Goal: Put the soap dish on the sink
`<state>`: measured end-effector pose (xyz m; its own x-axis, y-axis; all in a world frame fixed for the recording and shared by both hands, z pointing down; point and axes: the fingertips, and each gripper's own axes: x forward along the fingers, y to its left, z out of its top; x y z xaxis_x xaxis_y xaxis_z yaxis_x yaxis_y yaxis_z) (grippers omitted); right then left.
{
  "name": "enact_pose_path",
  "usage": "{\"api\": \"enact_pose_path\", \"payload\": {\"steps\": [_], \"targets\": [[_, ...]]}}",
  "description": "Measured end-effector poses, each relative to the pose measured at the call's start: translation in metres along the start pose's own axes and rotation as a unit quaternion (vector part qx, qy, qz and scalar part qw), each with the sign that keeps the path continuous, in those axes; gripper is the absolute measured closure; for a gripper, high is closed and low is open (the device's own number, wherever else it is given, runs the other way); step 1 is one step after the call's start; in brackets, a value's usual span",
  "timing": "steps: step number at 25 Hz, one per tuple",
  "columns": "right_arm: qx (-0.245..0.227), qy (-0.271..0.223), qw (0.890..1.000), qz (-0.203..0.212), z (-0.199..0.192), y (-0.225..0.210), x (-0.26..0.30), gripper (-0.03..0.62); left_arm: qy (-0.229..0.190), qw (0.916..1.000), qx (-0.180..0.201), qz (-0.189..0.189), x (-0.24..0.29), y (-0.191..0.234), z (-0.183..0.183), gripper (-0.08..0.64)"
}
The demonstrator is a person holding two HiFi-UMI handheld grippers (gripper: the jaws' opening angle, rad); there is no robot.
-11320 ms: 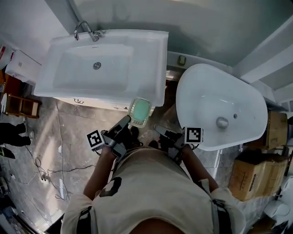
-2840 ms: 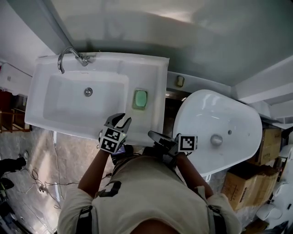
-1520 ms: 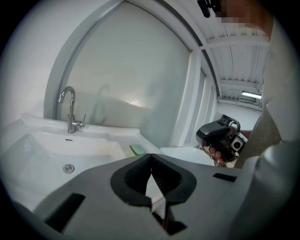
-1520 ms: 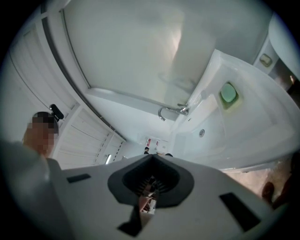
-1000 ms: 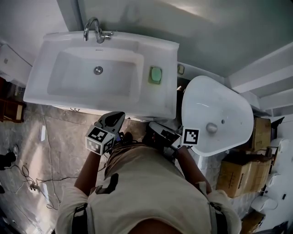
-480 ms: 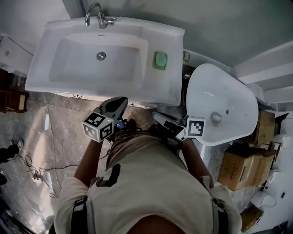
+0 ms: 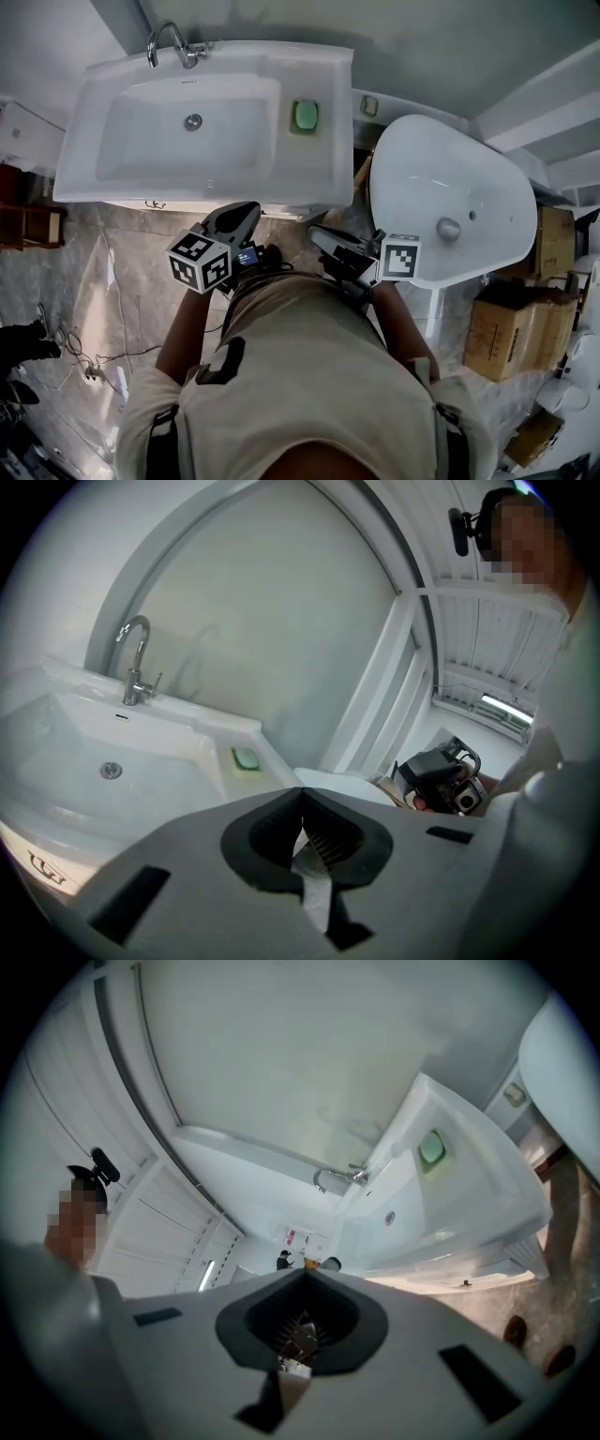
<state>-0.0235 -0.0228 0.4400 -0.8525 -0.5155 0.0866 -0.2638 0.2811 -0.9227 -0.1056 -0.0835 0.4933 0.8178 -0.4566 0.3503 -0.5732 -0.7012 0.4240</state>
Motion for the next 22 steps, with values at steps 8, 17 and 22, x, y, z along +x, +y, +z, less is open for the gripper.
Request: {"api": "enact_pose_path", "payload": {"steps": [8, 17, 22], "targets": [[0.010, -0.028, 1.000, 0.004, -0.004, 0.001, -0.053, 0.581, 0.030, 0.9989, 0.018, -0.030, 0.027, -0.063, -0.015, 0.540], [0.017, -0.034, 0.999, 0.015, -0.016, 0.003, -0.098, 0.581, 0.040, 0.9988, 0.023, -0.015, 0.036, -0.096, -0.026, 0.540], [0.018, -0.022, 0.999, 0.033, -0.026, 0.007, -0.112, 0.581, 0.045, 0.9986, 0.027, -0.002, 0.032, -0.111, -0.038, 0.540]]}}
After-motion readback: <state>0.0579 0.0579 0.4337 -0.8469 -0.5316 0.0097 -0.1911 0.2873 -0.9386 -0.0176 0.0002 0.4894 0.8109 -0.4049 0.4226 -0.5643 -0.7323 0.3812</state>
